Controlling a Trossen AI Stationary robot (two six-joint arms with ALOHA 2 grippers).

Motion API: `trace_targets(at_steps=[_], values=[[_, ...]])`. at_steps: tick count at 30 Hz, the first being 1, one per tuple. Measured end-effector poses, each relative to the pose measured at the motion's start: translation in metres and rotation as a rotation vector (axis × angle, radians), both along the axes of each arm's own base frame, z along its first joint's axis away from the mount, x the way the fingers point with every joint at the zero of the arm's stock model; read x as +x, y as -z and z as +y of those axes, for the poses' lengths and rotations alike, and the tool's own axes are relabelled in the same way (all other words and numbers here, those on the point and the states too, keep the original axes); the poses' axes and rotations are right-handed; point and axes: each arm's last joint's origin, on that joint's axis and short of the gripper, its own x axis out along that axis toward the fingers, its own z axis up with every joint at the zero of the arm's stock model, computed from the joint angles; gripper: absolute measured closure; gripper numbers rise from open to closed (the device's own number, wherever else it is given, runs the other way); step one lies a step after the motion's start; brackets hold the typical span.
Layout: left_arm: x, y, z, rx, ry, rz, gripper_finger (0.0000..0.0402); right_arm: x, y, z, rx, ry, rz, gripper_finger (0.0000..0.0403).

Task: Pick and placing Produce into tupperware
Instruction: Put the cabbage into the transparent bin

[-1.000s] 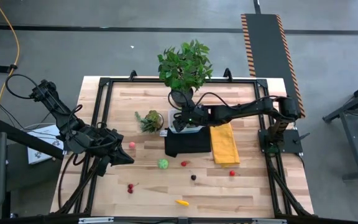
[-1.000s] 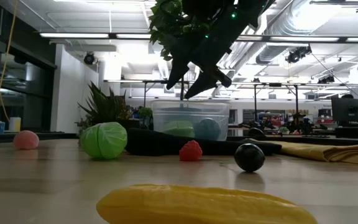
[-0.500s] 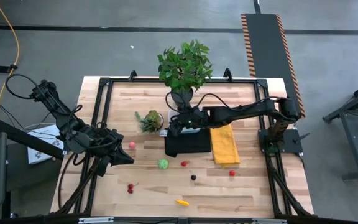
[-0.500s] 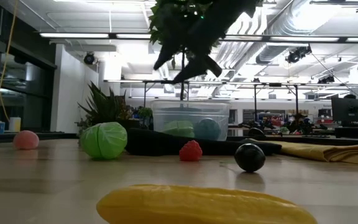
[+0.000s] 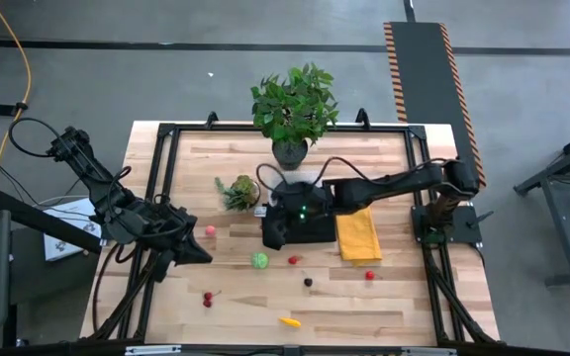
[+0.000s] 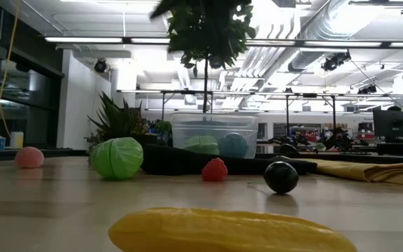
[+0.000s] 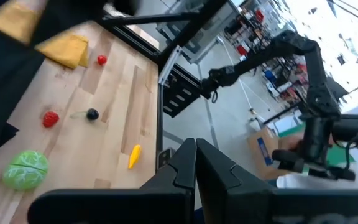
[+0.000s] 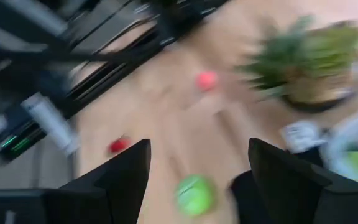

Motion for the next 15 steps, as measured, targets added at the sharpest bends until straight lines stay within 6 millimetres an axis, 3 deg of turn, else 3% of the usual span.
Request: trace_targets(at_steps=[8, 15], values=[[0.000, 0.000, 0.000, 0.001, 0.008, 0.000, 0.0401, -0.007, -0.010, 0.041, 0.053, -0.195, 0.017, 0.0142], [0.000, 0.000, 0.000, 0.003, -0.002, -0.002, 0.0401, -0.029, 0.006, 0.068, 0.056, -0.237, 0.269, 0.0142]])
